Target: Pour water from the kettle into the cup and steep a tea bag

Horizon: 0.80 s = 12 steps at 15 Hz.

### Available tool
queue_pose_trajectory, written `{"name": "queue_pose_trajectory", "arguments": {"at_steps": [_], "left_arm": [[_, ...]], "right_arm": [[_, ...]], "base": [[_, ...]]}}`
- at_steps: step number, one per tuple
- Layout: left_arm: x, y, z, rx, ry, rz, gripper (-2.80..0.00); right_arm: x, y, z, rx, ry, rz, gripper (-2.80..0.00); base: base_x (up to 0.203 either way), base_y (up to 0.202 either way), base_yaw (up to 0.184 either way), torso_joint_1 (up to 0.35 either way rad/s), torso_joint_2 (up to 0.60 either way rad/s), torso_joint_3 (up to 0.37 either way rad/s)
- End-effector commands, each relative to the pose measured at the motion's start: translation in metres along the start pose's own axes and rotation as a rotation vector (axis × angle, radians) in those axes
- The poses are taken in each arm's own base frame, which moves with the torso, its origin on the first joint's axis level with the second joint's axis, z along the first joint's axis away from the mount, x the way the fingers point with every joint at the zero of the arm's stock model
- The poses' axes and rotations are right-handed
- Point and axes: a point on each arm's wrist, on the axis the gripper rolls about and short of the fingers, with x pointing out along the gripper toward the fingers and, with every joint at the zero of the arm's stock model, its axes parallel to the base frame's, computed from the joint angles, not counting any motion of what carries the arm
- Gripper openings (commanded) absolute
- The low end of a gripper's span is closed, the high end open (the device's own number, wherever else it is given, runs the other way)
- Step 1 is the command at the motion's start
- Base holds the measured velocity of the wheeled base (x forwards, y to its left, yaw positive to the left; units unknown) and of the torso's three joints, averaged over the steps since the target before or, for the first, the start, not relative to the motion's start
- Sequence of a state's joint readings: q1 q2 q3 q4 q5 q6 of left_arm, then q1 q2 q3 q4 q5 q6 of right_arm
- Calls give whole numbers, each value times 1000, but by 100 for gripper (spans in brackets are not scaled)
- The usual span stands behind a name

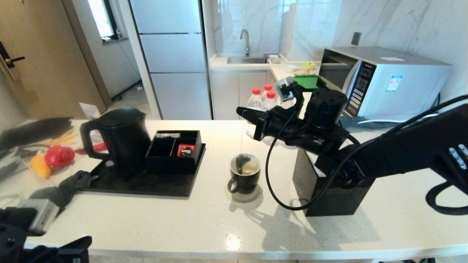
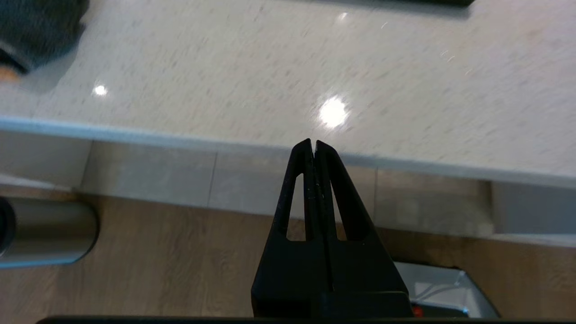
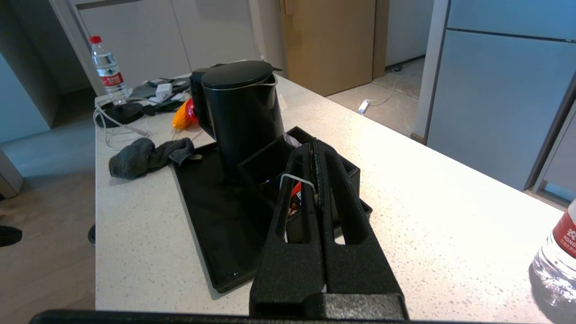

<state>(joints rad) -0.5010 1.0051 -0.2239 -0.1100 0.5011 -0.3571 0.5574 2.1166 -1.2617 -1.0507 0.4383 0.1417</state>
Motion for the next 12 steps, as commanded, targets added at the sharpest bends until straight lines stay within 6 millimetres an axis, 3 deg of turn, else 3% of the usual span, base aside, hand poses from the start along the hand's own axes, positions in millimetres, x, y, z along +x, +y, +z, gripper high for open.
{"name": "queue_pose_trajectory", "arguments": {"at_steps": [1,5,12], "left_arm": [[1,10,-12,-16,22,60,-280],[0,33,-32,-72,47,245,-280],[-17,52,-47,-145,-35,429,-280]], "right_arm": [[1,-1,-2,0,-1,3,-280],[-3,-8,2,-8,-9,-16,-280],[-6,-11,2,-12,-16,-17,-280]], "base": [[0,0,0,0,0,0],[0,0,0,0,0,0],[0,0,0,0,0,0]]}}
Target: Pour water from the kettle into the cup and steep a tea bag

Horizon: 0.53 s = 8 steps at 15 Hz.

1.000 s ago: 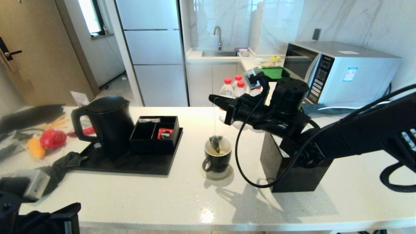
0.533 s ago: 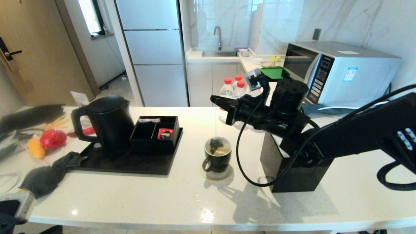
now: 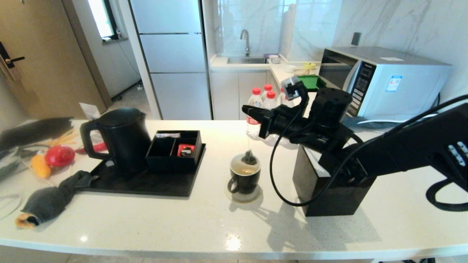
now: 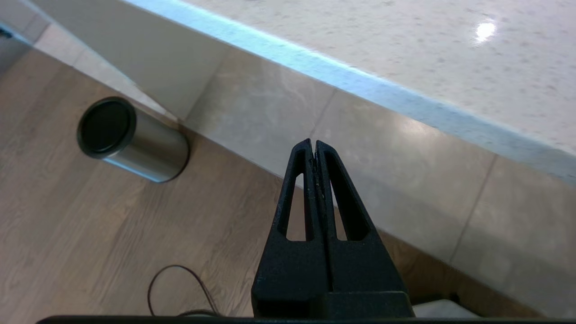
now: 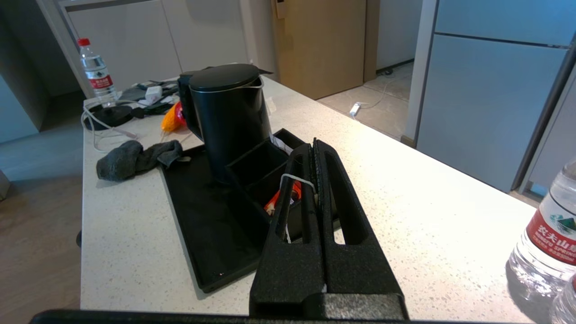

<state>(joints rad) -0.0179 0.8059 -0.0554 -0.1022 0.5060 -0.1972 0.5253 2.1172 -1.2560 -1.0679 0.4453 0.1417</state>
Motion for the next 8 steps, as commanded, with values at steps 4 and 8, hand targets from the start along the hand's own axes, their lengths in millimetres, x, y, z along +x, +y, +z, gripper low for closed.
{"name": "queue_pose_trajectory", "arguments": {"at_steps": [4,8], "left_arm": [[-22,16,-14,-103,-188,-19,-280],[-36,20,-23,-140,-322,-190,-280]], "right_arm": [[1,1,2,-6,-11,28,-280],[-1,3,6,-14,-27,32,-280]], "base": [[0,0,0,0,0,0],[0,0,0,0,0,0]]}}
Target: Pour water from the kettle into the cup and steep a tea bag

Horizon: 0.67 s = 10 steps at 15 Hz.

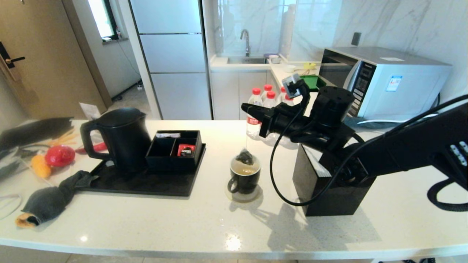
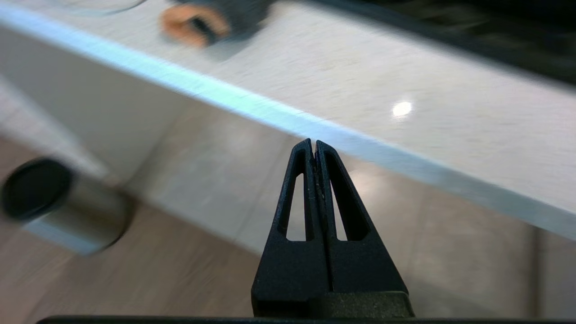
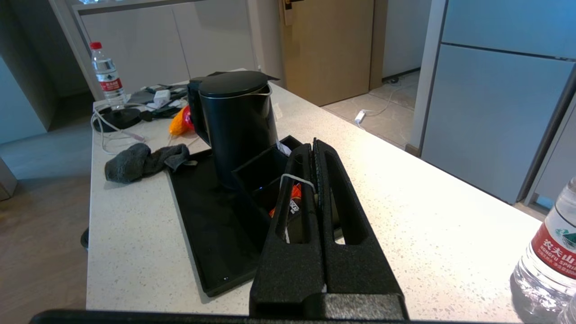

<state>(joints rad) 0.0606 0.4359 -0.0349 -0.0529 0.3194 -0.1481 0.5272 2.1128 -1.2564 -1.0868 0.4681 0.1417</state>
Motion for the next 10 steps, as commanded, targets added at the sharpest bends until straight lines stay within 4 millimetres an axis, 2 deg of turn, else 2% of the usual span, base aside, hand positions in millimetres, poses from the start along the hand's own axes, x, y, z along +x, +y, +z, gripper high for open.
{"name": "queue_pose_trajectory", "arguments": {"at_steps": [1,8,10], "left_arm": [[-13,3,-5,-34,-109,-94,-280],[-11,-1,-15,163,-103,-296,-280],[-11,-1,-17,152,-75,-306,-280]], "right_arm": [[-1,1,3,-4,-10,5,-280],[-1,2,3,-3,-9,6,-280],[-1,3,4,-4,-10,8,-280]], "base": [[0,0,0,0,0,0],[0,0,0,0,0,0],[0,0,0,0,0,0]]}}
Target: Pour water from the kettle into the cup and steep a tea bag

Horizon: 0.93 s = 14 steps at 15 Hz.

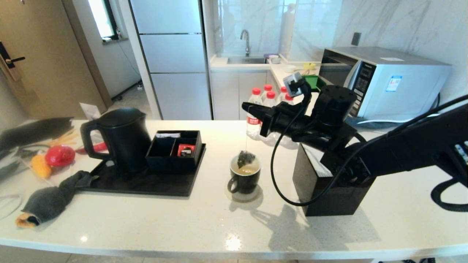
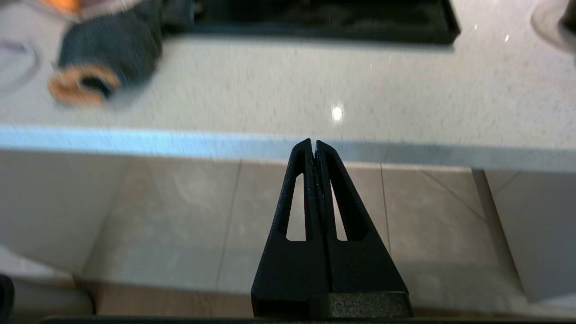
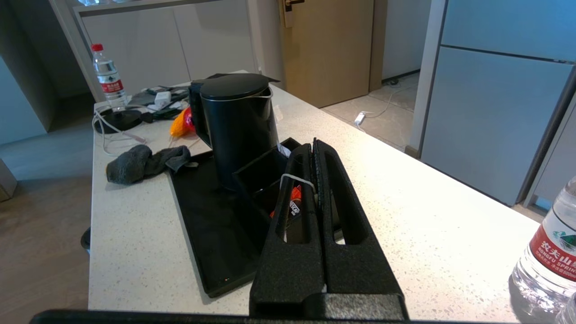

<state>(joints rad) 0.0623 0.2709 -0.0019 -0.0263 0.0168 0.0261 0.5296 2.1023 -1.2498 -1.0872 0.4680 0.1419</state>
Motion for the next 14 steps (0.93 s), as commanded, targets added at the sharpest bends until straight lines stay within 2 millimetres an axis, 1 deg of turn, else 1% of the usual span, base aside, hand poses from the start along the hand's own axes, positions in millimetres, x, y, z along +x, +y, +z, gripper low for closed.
{"name": "queue_pose_trajectory", "arguments": {"at_steps": [1,3,9,14], "left_arm": [[0,0,-3,-29,28,0,-280],[0,0,-3,-64,30,1,-280],[0,0,-4,-63,32,1,-280],[0,0,-3,-63,30,1,-280]], "right_arm": [[0,1,1,-2,-6,5,-280],[0,0,-1,0,-2,4,-280],[-1,1,-3,5,5,5,-280],[0,-1,-9,11,17,5,-280]], "base": [[0,0,0,0,0,0],[0,0,0,0,0,0],[0,0,0,0,0,0],[0,0,0,0,0,0]]}}
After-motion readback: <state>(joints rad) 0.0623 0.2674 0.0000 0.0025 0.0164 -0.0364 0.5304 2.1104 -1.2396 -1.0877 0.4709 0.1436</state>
